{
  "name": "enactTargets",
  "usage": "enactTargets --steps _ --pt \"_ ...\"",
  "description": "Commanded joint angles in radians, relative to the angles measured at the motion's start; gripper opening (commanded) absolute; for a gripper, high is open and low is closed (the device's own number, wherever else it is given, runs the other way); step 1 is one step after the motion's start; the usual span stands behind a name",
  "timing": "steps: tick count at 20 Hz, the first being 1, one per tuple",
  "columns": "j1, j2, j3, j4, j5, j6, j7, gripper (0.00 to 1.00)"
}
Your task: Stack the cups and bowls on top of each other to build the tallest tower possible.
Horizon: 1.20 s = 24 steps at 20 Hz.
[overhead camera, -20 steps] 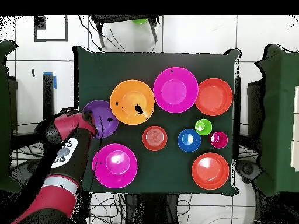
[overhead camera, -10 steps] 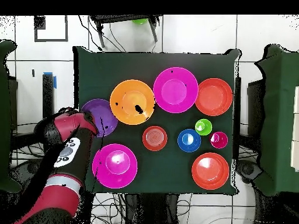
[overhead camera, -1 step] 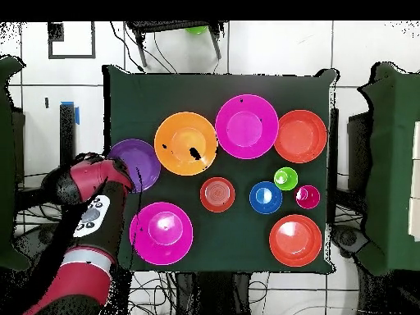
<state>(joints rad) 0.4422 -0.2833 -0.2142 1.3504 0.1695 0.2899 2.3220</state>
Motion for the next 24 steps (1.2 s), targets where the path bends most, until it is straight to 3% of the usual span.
enactTargets --steps 1,11,17,24 --pt "-0.01 0.009 0.171 0.059 -0.001 0.078 0.054 0.0" --pt "-0.054 -0.016 0.232 0.078 -0.028 -0.019 0.037 0.0" --pt "-0.025 -0.024 0.181 0.049 -0.061 -0.163 0.07 0.0" --pt "-0.034 -0.062 0.194 0.05 -0.052 -0.187 0.064 0.0"
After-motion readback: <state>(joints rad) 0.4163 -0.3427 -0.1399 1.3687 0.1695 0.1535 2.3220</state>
